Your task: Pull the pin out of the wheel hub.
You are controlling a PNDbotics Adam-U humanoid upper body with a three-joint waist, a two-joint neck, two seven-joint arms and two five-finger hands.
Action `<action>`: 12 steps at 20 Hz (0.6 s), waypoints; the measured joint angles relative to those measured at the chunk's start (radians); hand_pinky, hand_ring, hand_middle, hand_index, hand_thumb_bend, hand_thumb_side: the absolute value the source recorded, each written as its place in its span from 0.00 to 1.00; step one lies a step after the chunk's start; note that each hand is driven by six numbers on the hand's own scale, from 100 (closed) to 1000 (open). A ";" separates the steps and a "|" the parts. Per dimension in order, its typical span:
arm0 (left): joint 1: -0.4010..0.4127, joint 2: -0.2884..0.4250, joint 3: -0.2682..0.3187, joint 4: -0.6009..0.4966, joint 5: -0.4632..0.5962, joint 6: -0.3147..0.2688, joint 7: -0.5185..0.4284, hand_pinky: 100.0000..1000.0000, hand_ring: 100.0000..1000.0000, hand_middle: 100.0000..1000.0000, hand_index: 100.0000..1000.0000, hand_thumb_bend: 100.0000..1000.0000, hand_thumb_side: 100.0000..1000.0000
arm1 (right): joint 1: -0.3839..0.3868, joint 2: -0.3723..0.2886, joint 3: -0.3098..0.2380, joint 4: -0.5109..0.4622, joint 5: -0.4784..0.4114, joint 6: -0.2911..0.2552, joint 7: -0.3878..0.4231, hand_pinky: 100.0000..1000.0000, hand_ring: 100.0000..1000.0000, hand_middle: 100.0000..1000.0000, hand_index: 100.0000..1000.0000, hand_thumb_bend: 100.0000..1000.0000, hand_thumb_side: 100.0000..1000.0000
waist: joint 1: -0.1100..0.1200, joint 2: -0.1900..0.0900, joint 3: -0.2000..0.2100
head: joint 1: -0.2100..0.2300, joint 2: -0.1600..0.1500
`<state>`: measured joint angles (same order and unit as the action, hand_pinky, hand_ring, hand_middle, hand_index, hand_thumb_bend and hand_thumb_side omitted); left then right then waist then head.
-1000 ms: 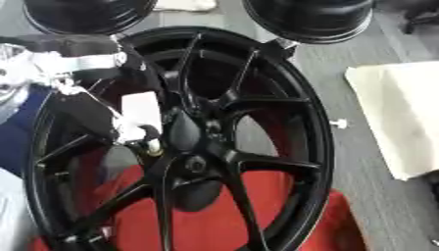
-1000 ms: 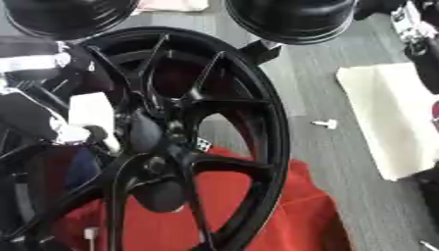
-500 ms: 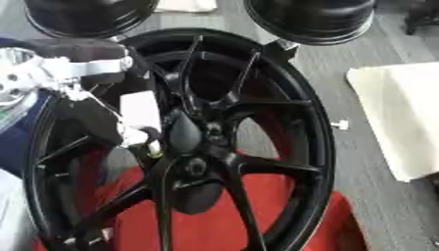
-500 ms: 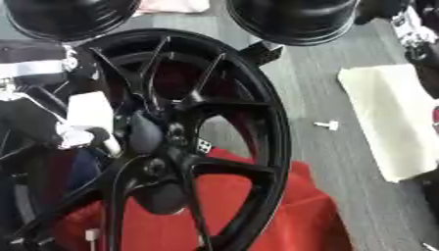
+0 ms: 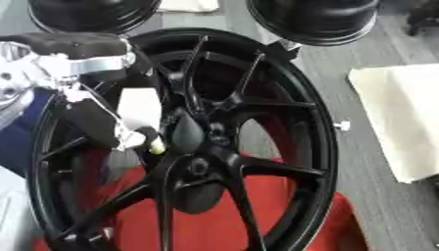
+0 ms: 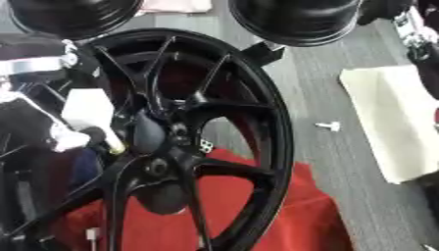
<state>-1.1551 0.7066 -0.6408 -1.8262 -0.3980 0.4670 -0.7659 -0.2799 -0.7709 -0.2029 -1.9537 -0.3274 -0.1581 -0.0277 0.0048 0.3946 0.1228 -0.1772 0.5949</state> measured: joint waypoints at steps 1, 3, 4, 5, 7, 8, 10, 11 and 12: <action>-0.001 0.004 0.006 -0.010 0.001 0.000 0.000 0.75 0.70 0.56 0.34 0.00 0.02 | 0.000 0.001 0.000 0.000 0.000 0.000 0.000 0.76 0.55 0.49 0.63 0.00 0.49 | 0.000 0.000 0.000 | 0.000 0.000; -0.007 0.011 0.021 -0.029 0.009 0.001 0.001 0.75 0.70 0.55 0.34 0.00 0.02 | 0.000 0.001 0.000 0.000 0.000 0.000 -0.001 0.76 0.55 0.49 0.63 0.00 0.49 | 0.000 0.000 0.001 | 0.000 0.000; -0.010 0.016 0.032 -0.039 0.013 0.002 0.002 0.74 0.69 0.55 0.33 0.00 0.02 | 0.001 0.001 0.000 0.000 0.000 0.000 -0.001 0.76 0.55 0.49 0.63 0.00 0.49 | 0.000 0.000 0.001 | 0.001 0.000; -0.013 0.020 0.043 -0.049 0.019 0.003 0.003 0.74 0.69 0.54 0.33 0.00 0.03 | 0.002 0.001 0.000 0.000 0.000 0.001 -0.002 0.76 0.55 0.49 0.63 0.00 0.49 | 0.000 0.000 0.001 | 0.001 0.000; -0.017 0.029 0.070 -0.071 0.033 0.008 0.008 0.74 0.69 0.53 0.32 0.00 0.03 | 0.003 0.001 0.000 0.000 0.000 0.001 -0.003 0.76 0.55 0.49 0.63 0.00 0.49 | -0.001 0.000 0.001 | 0.002 0.000; -0.018 0.033 0.085 -0.083 0.041 0.012 0.012 0.74 0.69 0.53 0.32 0.00 0.03 | 0.003 0.001 0.000 0.000 0.000 0.000 -0.004 0.76 0.55 0.49 0.63 0.00 0.49 | -0.001 0.000 0.001 | 0.003 0.000; -0.026 0.041 0.116 -0.102 0.058 0.023 0.023 0.73 0.68 0.52 0.32 0.00 0.04 | 0.003 0.001 0.000 0.000 0.000 0.000 -0.005 0.76 0.55 0.49 0.63 0.00 0.49 | -0.001 -0.001 0.001 | 0.004 0.001; -0.029 0.044 0.133 -0.111 0.069 0.030 0.030 0.73 0.68 0.52 0.32 0.00 0.04 | 0.003 0.001 0.000 0.000 -0.001 -0.001 -0.005 0.76 0.55 0.49 0.63 0.00 0.49 | -0.002 -0.002 0.001 | 0.005 0.001; -0.033 0.048 0.150 -0.118 0.080 0.038 0.038 0.73 0.68 0.52 0.32 0.00 0.04 | 0.003 0.001 0.000 0.000 -0.001 -0.001 -0.005 0.76 0.55 0.49 0.63 0.00 0.49 | -0.002 -0.003 0.001 | 0.005 0.001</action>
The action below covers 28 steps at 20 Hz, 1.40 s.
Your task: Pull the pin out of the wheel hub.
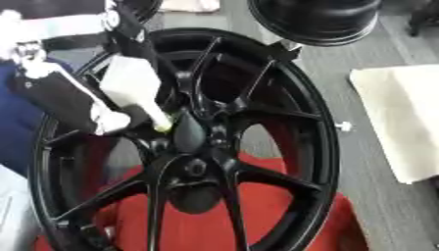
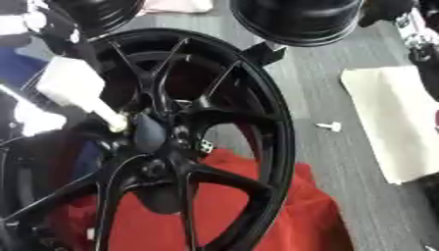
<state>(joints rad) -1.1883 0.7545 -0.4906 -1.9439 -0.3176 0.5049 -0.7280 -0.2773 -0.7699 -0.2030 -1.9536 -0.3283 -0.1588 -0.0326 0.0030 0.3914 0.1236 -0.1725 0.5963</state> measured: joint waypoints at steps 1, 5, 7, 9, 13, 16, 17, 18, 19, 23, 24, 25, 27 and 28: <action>-0.002 0.004 0.017 -0.005 0.012 0.008 0.008 0.72 0.68 0.51 0.31 0.00 0.05 | 0.000 0.000 0.000 0.000 0.000 0.000 0.000 0.76 0.55 0.49 0.63 0.00 0.49 | 0.000 -0.001 0.001 | 0.000 0.001; 0.014 0.037 0.102 -0.009 0.046 0.043 0.043 0.72 0.67 0.51 0.31 0.00 0.06 | 0.009 0.000 -0.001 0.000 0.000 -0.004 -0.004 0.76 0.55 0.49 0.63 0.00 0.49 | -0.001 -0.009 0.020 | 0.005 0.023; 0.051 0.070 0.151 -0.007 0.064 0.061 0.061 0.71 0.67 0.50 0.31 0.00 0.06 | 0.020 -0.002 -0.007 0.000 0.000 -0.006 -0.009 0.76 0.55 0.49 0.63 0.00 0.49 | 0.000 -0.011 0.032 | 0.003 0.033; 0.100 0.112 0.201 0.004 0.079 0.079 0.079 0.71 0.67 0.50 0.30 0.00 0.07 | 0.026 -0.004 -0.013 0.000 0.000 -0.009 -0.014 0.76 0.55 0.50 0.63 0.00 0.49 | 0.000 -0.015 0.041 | 0.001 0.040; 0.205 0.190 0.295 0.054 0.101 0.118 0.118 0.70 0.66 0.49 0.30 0.00 0.07 | 0.033 -0.009 -0.018 0.000 0.001 -0.013 -0.022 0.76 0.55 0.50 0.63 0.00 0.49 | -0.009 -0.022 0.052 | -0.008 0.045; 0.284 0.230 0.344 0.103 0.127 0.145 0.145 0.70 0.66 0.49 0.30 0.00 0.07 | 0.041 -0.009 -0.021 0.000 0.001 -0.015 -0.027 0.76 0.55 0.50 0.63 0.00 0.49 | -0.019 -0.023 0.062 | -0.015 0.045; 0.311 0.241 0.360 0.120 0.133 0.155 0.155 0.70 0.66 0.49 0.30 0.00 0.07 | 0.041 -0.009 -0.022 -0.001 0.001 -0.016 -0.028 0.76 0.55 0.50 0.63 0.00 0.49 | -0.023 -0.024 0.064 | -0.016 0.045; 0.337 0.250 0.375 0.138 0.134 0.164 0.164 0.70 0.66 0.49 0.30 0.00 0.07 | 0.042 -0.009 -0.025 -0.001 0.002 -0.017 -0.030 0.76 0.55 0.50 0.63 0.00 0.49 | -0.028 -0.025 0.064 | -0.016 0.045; 0.364 0.259 0.390 0.156 0.133 0.171 0.173 0.70 0.66 0.49 0.30 0.00 0.07 | 0.045 -0.009 -0.026 -0.001 0.002 -0.018 -0.032 0.76 0.55 0.50 0.63 0.00 0.49 | -0.032 -0.027 0.064 | -0.016 0.047; 0.477 0.273 0.440 0.198 0.119 0.170 0.228 0.70 0.66 0.50 0.30 0.00 0.07 | 0.047 -0.008 -0.027 -0.001 0.002 -0.021 -0.036 0.76 0.55 0.50 0.63 0.00 0.49 | -0.042 -0.031 0.060 | -0.007 0.055; 0.503 0.275 0.449 0.198 0.119 0.167 0.243 0.71 0.67 0.51 0.32 0.00 0.06 | 0.045 -0.008 -0.027 -0.001 0.002 -0.021 -0.036 0.76 0.55 0.50 0.63 0.00 0.49 | -0.041 -0.032 0.057 | -0.004 0.056; 0.524 0.275 0.458 0.199 0.121 0.166 0.260 0.71 0.68 0.52 0.33 0.00 0.05 | 0.043 -0.007 -0.027 -0.001 0.002 -0.021 -0.036 0.76 0.55 0.50 0.63 0.00 0.49 | -0.042 -0.033 0.056 | -0.007 0.058; 0.570 0.275 0.469 0.209 0.124 0.165 0.292 0.71 0.68 0.53 0.36 0.00 0.06 | 0.041 -0.004 -0.027 -0.002 0.002 -0.021 -0.036 0.76 0.55 0.50 0.63 0.00 0.49 | -0.045 -0.034 0.055 | -0.025 0.062; 0.596 0.275 0.473 0.214 0.127 0.161 0.308 0.71 0.69 0.54 0.40 0.00 0.08 | 0.040 -0.001 -0.027 -0.002 0.002 -0.021 -0.035 0.76 0.55 0.50 0.63 0.00 0.49 | -0.047 -0.034 0.054 | -0.034 0.062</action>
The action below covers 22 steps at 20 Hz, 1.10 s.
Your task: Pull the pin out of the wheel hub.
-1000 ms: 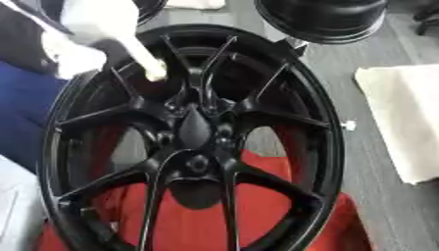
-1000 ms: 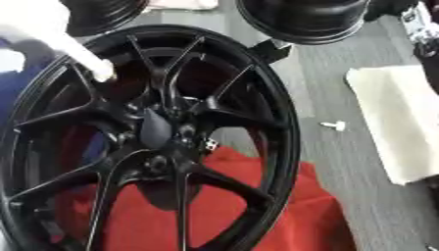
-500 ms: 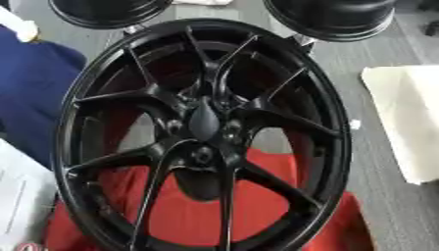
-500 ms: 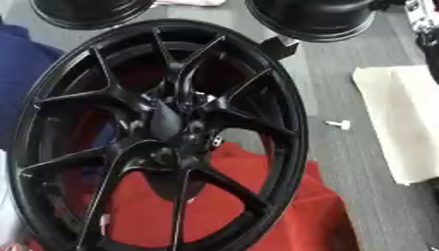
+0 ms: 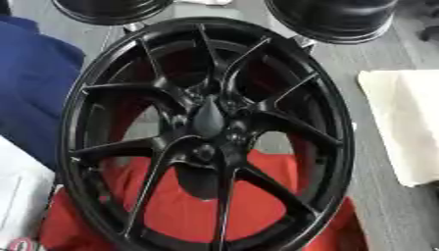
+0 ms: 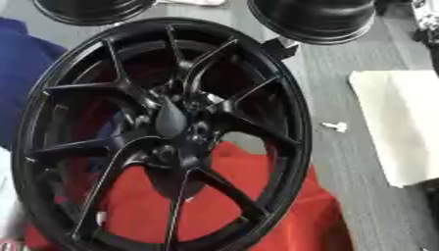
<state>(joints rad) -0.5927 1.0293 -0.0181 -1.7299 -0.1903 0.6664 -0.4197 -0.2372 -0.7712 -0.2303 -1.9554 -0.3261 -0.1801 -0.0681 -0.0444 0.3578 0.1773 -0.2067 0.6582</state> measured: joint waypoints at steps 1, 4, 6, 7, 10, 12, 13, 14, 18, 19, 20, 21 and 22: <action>0.026 0.000 0.003 0.004 0.006 -0.004 0.016 0.73 0.73 0.59 0.60 0.00 0.21 | 0.000 0.002 0.000 -0.001 0.000 0.000 0.000 0.76 0.55 0.50 0.63 0.00 0.49 | -0.002 0.000 -0.003 | -0.008 0.000; 0.086 -0.002 0.004 0.010 0.036 -0.022 0.063 0.74 0.75 0.62 0.82 0.30 0.55 | -0.001 0.003 0.000 -0.004 0.000 0.000 0.000 0.76 0.55 0.50 0.63 0.00 0.49 | -0.001 0.000 -0.010 | -0.020 0.000; 0.102 -0.016 0.012 0.010 0.065 -0.037 0.094 0.77 0.79 0.69 0.83 0.34 0.64 | -0.001 0.005 0.000 -0.005 0.000 0.000 0.001 0.76 0.54 0.49 0.63 0.00 0.49 | -0.001 0.000 -0.012 | -0.022 0.000; 0.103 -0.025 0.024 0.011 0.077 -0.043 0.110 0.77 0.79 0.69 0.83 0.34 0.71 | -0.001 0.007 0.000 -0.005 0.000 0.001 0.001 0.76 0.54 0.49 0.63 0.00 0.49 | -0.002 0.000 -0.013 | -0.023 0.000; 0.111 -0.044 0.071 0.008 0.108 -0.058 0.160 0.76 0.79 0.68 0.79 0.20 0.84 | -0.001 0.010 0.000 -0.005 0.000 0.001 0.002 0.76 0.55 0.49 0.63 0.00 0.49 | -0.001 0.000 -0.012 | -0.023 0.006; 0.113 -0.053 0.096 0.004 0.132 -0.062 0.193 0.75 0.78 0.68 0.78 0.17 0.80 | -0.001 0.010 -0.001 -0.005 0.000 0.001 0.001 0.76 0.55 0.49 0.63 0.00 0.49 | -0.001 0.000 -0.012 | -0.022 0.008; 0.114 -0.056 0.104 0.001 0.143 -0.062 0.210 0.75 0.79 0.68 0.77 0.13 0.78 | -0.001 0.010 -0.001 -0.005 -0.001 0.001 0.001 0.76 0.55 0.49 0.63 0.00 0.49 | -0.001 0.000 -0.011 | -0.022 0.008; 0.115 -0.058 0.111 -0.003 0.154 -0.062 0.227 0.75 0.78 0.68 0.77 0.13 0.77 | -0.001 0.010 -0.001 -0.005 -0.001 0.001 0.001 0.76 0.54 0.49 0.63 0.00 0.49 | -0.001 0.000 -0.009 | -0.022 0.008; 0.116 -0.063 0.126 -0.020 0.198 -0.059 0.297 0.72 0.76 0.63 0.71 0.06 0.73 | -0.001 0.010 -0.003 -0.005 -0.001 0.001 0.001 0.76 0.54 0.49 0.63 0.00 0.49 | -0.001 0.000 -0.002 | -0.021 0.008; 0.116 -0.064 0.133 -0.027 0.207 -0.061 0.314 0.72 0.75 0.62 0.69 0.05 0.71 | -0.001 0.010 -0.003 -0.005 -0.001 0.001 0.000 0.76 0.54 0.49 0.63 0.00 0.49 | -0.001 0.000 0.000 | -0.021 0.008; 0.116 -0.068 0.141 -0.039 0.215 -0.066 0.332 0.71 0.74 0.60 0.67 0.03 0.71 | -0.001 0.010 -0.003 -0.005 -0.001 0.002 0.000 0.76 0.54 0.49 0.63 0.00 0.49 | -0.001 0.000 0.002 | -0.021 0.008; 0.116 -0.073 0.152 -0.052 0.225 -0.074 0.350 0.71 0.74 0.60 0.67 0.02 0.70 | -0.001 0.010 -0.003 -0.005 -0.001 0.002 -0.001 0.76 0.54 0.49 0.63 0.00 0.49 | -0.001 0.000 0.003 | -0.021 0.008; 0.116 -0.080 0.164 -0.067 0.236 -0.084 0.367 0.69 0.73 0.59 0.66 0.01 0.68 | -0.001 0.010 -0.003 -0.005 -0.001 0.002 -0.001 0.76 0.54 0.49 0.63 0.00 0.49 | -0.002 0.000 0.003 | -0.021 0.008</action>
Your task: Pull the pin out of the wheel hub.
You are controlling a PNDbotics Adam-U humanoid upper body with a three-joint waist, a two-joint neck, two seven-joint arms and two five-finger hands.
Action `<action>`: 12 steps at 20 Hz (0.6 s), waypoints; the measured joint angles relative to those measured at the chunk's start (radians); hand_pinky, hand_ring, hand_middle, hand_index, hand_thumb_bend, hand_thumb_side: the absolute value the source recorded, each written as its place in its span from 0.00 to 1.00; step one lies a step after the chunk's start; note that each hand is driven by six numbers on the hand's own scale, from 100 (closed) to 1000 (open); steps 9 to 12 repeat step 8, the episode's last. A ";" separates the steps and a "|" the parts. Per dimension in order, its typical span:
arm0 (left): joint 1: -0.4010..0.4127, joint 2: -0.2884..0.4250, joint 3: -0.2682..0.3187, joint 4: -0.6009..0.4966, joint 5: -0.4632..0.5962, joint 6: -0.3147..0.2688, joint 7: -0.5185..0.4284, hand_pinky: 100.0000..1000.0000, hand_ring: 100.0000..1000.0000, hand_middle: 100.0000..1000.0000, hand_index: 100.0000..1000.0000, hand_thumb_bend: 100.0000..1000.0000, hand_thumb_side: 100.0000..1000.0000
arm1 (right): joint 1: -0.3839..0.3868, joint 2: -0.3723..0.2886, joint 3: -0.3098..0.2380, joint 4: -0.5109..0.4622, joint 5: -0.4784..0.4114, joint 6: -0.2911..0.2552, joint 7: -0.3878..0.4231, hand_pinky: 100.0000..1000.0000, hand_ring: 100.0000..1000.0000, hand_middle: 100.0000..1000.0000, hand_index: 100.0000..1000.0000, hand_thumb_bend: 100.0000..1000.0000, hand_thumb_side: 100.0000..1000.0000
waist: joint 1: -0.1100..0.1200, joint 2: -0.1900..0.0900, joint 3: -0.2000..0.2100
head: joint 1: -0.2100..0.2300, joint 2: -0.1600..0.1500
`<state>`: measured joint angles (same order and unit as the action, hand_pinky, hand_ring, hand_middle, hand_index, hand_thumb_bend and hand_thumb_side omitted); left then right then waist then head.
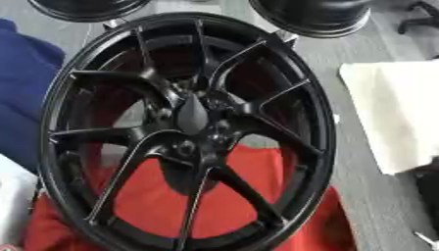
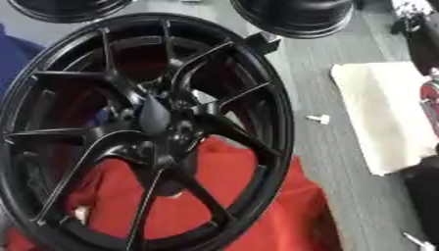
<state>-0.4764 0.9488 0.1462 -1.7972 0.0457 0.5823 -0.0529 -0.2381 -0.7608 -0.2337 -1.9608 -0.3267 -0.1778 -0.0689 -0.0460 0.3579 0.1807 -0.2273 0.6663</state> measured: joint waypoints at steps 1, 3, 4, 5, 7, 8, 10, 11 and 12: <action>0.000 -0.011 0.013 -0.018 0.014 -0.013 0.017 0.69 0.73 0.59 0.66 0.01 0.67 | 0.000 0.000 0.000 0.000 0.000 0.000 0.000 0.76 0.54 0.49 0.63 0.00 0.49 | 0.000 0.000 0.000 | 0.000 0.000; -0.004 -0.046 0.037 -0.064 0.043 -0.043 0.053 0.69 0.73 0.59 0.65 0.01 0.67 | 0.000 0.001 0.000 0.000 0.000 0.000 0.000 0.76 0.54 0.49 0.63 0.00 0.49 | 0.000 0.000 0.001 | 0.001 0.000; -0.005 -0.071 0.045 -0.092 0.063 -0.066 0.077 0.68 0.73 0.59 0.65 0.00 0.68 | -0.002 0.003 0.000 0.000 0.000 0.000 -0.001 0.76 0.54 0.49 0.63 0.00 0.49 | -0.001 0.001 0.000 | 0.002 0.000; 0.004 -0.106 0.042 -0.121 0.098 -0.115 0.124 0.68 0.73 0.59 0.65 0.00 0.68 | -0.006 0.006 0.000 -0.001 0.000 0.001 -0.001 0.76 0.54 0.49 0.63 0.00 0.49 | -0.001 0.002 -0.001 | 0.005 -0.001; 0.051 -0.184 0.004 -0.159 0.184 -0.258 0.249 0.69 0.73 0.59 0.66 0.00 0.69 | -0.015 0.009 0.000 -0.002 -0.001 0.002 -0.001 0.76 0.55 0.50 0.63 0.00 0.49 | -0.001 0.007 -0.006 | 0.007 -0.009; 0.069 -0.220 -0.021 -0.169 0.221 -0.327 0.301 0.69 0.73 0.59 0.66 0.00 0.69 | -0.020 0.009 0.000 -0.003 -0.002 0.003 0.000 0.76 0.55 0.50 0.63 0.00 0.49 | -0.003 0.007 -0.009 | 0.010 -0.013; 0.069 -0.220 -0.021 -0.169 0.221 -0.327 0.301 0.69 0.73 0.59 0.66 0.00 0.69 | -0.020 0.009 0.000 -0.003 -0.002 0.003 0.000 0.76 0.55 0.50 0.63 0.00 0.49 | -0.003 0.007 -0.009 | 0.010 -0.013; 0.069 -0.220 -0.021 -0.169 0.221 -0.327 0.301 0.69 0.73 0.59 0.66 0.00 0.69 | -0.020 0.009 0.000 -0.003 -0.002 0.003 0.000 0.76 0.55 0.50 0.63 0.00 0.49 | -0.003 0.007 -0.009 | 0.010 -0.013; 0.069 -0.220 -0.021 -0.169 0.221 -0.327 0.301 0.69 0.73 0.59 0.66 0.00 0.69 | -0.020 0.009 0.000 -0.003 -0.002 0.003 0.000 0.76 0.55 0.50 0.63 0.00 0.49 | -0.003 0.007 -0.009 | 0.010 -0.013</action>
